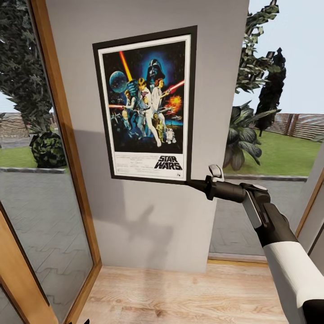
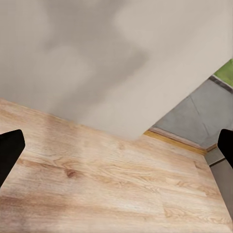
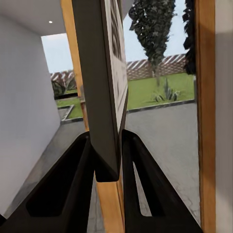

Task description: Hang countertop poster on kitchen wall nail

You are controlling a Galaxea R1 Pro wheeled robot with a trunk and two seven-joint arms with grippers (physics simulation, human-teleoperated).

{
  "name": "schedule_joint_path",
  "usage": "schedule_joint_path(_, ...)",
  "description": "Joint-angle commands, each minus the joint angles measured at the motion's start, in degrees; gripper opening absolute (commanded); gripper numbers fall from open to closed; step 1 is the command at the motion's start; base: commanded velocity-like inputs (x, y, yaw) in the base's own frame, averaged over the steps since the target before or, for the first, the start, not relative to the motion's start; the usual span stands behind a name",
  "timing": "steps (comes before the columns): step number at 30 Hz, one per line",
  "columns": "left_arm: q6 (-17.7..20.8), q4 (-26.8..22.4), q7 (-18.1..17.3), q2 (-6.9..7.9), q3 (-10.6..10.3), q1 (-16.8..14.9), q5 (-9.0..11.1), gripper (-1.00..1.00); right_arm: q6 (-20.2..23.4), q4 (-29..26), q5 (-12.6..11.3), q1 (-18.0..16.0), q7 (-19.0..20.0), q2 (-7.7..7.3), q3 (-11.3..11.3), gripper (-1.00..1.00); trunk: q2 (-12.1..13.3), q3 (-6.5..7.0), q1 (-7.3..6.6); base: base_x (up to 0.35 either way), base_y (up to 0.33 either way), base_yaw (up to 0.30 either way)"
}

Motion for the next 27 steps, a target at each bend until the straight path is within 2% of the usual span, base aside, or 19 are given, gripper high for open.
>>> schedule_joint_path(1, -0.14, -0.01, -0.16, 0.05, -0.48, -0.04, 0.60, 1.00, 0.74, 0.04, -0.52, -0.03, 0.08, -0.06, 0.13, -1.00, -0.05, -0.03, 0.02, 0.000, 0.000, 0.000)
schedule_joint_path(8, -0.08, -0.01, -0.16, 0.06, -0.48, -0.04, 0.60, 1.00, 0.74, 0.03, -0.52, -0.03, 0.08, -0.06, 0.13, -1.00, -0.05, -0.03, 0.02, 0.157, 0.000, 0.000)
schedule_joint_path(27, 0.00, -0.01, -0.08, 0.03, -0.48, -0.04, 0.60, 1.00, 0.69, 0.03, -0.52, -0.01, 0.08, -0.06, 0.13, -1.00, -0.05, -0.03, 0.02, 0.328, 0.000, 0.000)
